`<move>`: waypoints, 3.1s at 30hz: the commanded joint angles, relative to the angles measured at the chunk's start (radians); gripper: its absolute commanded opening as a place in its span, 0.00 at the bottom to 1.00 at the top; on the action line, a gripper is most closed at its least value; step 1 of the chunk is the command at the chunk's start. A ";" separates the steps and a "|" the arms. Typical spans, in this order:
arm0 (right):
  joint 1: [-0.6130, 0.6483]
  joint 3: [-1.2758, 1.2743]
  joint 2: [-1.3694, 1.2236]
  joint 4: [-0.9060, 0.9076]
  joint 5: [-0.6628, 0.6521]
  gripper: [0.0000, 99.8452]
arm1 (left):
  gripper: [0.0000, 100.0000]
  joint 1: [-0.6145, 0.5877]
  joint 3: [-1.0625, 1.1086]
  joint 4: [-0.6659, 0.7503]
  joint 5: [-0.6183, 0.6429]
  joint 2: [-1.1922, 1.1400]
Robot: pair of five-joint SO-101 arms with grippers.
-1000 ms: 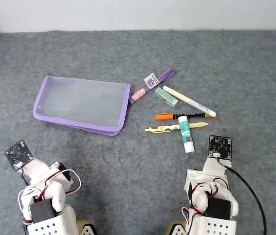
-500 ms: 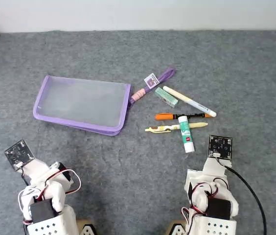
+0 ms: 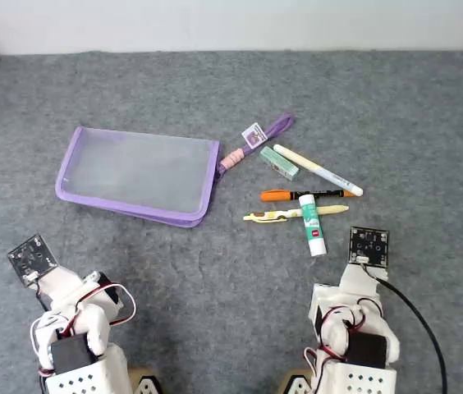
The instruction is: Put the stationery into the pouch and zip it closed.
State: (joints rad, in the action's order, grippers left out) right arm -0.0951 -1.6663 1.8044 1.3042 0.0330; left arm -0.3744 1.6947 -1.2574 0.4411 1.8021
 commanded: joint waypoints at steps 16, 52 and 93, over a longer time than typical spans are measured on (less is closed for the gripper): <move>0.028 0.308 -0.117 -0.148 -0.141 0.01 | 0.01 -0.008 -0.010 -0.003 0.008 0.008; 0.366 1.881 -2.137 -0.168 -0.970 0.18 | 0.01 -0.008 -0.010 -0.003 0.008 0.008; 0.496 2.440 -2.801 -0.245 -1.303 0.03 | 0.01 -0.008 -0.010 -0.003 0.008 0.008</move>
State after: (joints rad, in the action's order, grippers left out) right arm 0.3821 0.7503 -0.9897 1.0817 -1.2574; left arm -0.3744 1.6947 -1.2574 0.4411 1.8021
